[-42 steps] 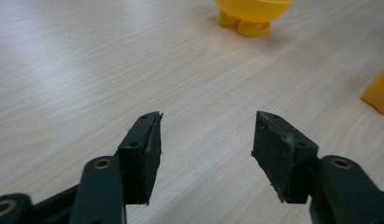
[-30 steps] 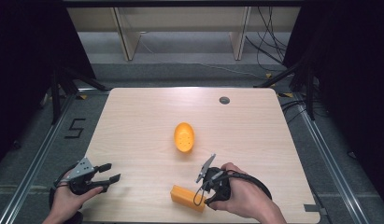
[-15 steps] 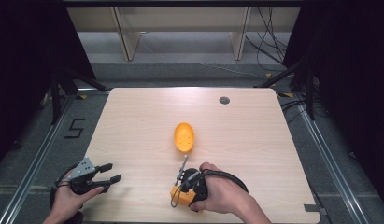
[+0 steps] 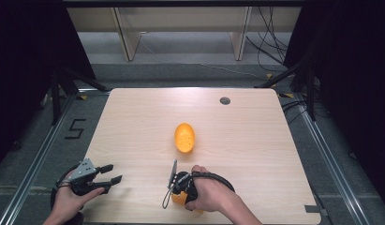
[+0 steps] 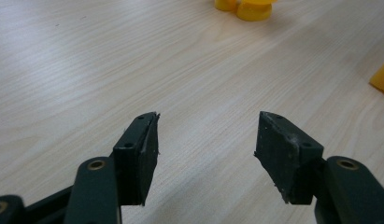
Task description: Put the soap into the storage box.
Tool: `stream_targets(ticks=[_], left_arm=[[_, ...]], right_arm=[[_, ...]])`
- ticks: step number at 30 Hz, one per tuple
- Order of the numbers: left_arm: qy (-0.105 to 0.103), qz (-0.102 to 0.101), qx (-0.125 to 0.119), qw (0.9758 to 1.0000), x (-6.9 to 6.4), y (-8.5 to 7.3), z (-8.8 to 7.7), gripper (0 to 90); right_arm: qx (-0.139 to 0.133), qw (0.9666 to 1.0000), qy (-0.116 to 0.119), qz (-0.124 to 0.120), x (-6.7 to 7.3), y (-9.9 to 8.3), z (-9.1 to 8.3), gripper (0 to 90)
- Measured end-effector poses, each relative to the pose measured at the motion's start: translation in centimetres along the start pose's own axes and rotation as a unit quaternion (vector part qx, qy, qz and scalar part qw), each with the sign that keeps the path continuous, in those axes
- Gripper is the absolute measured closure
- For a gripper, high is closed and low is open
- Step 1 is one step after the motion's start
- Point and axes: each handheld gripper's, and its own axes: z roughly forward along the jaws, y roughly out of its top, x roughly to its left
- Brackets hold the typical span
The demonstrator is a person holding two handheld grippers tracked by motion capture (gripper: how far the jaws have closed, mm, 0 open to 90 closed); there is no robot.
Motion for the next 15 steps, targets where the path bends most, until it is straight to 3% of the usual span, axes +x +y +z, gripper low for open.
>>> stream_targets(ticks=[4, 6, 7, 9, 10, 12, 15], left_arm=[[-0.001, -0.001, 0.000, 1.0000, -0.02, 0.00, 0.04, 38.7], [-0.001, -0.003, -0.003, 1.0000, -0.07, -0.01, 0.08, 38.7], [-0.001, -0.004, -0.002, 1.0000, -0.07, -0.02, 0.08, 38.7], [-0.001, -0.006, -0.003, 1.0000, -0.11, -0.03, 0.09, 38.7], [-0.003, -0.016, -0.003, 0.9999, -0.21, -0.07, 0.12, 38.7], [0.000, 0.000, 0.000, 1.0000, -0.01, -0.01, 0.04, 38.7], [0.000, -0.001, 0.000, 1.0000, -0.01, -0.02, 0.04, 38.7]], right_arm=[[-0.016, 0.9997, 0.016, 0.006, 0.03, 0.02, 0.22, 59.2], [-0.009, 0.9999, 0.009, 0.006, 0.07, 0.04, 0.06, 59.9], [-0.023, 0.9997, 0.011, -0.001, -0.04, -0.01, 0.23, 60.2], [-0.010, 0.9999, 0.001, 0.008, 0.08, -0.05, -0.06, 60.9], [-0.012, 0.9999, 0.000, 0.008, 0.09, -0.09, -0.08, 61.3], [-0.020, 0.9998, -0.004, 0.001, 0.05, -0.21, -0.14, 61.7], [-0.025, 0.9996, 0.003, 0.014, 0.04, -0.32, -0.14, 61.7]])
